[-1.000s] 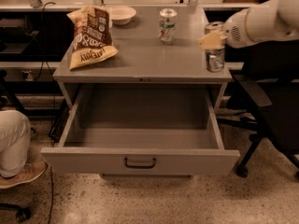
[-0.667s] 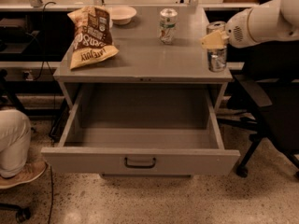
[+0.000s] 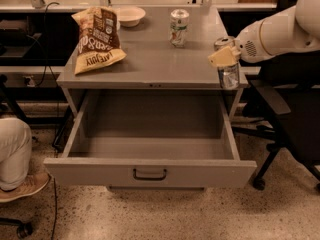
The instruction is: Place redbull can into top drawer
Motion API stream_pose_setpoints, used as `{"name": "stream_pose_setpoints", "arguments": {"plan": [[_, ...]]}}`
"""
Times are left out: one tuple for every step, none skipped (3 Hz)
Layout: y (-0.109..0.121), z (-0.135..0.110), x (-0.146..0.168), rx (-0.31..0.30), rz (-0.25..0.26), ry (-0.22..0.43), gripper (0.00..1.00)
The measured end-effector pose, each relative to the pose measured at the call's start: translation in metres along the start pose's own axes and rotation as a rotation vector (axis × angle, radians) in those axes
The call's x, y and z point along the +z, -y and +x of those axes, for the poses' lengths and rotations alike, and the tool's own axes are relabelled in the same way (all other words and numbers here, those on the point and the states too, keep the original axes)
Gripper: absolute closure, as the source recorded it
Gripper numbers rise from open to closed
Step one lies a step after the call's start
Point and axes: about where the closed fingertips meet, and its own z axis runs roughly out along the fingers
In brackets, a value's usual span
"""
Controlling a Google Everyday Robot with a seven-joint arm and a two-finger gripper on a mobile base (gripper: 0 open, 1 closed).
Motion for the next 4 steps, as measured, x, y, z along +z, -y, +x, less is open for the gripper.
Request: {"name": "stream_pose_setpoints", "arguments": {"plan": [[-0.038, 0.031, 0.007, -0.043, -0.08, -0.071, 1.0], [-0.095, 0.075, 0.04, -0.141, -0.183, -0.199, 1.0], [-0.095, 0.074, 0.04, -0.141, -0.183, -0.198, 1.0], [-0.099, 0.08, 0.047, -0.144, -0.192, -0.22, 1.0]]}}
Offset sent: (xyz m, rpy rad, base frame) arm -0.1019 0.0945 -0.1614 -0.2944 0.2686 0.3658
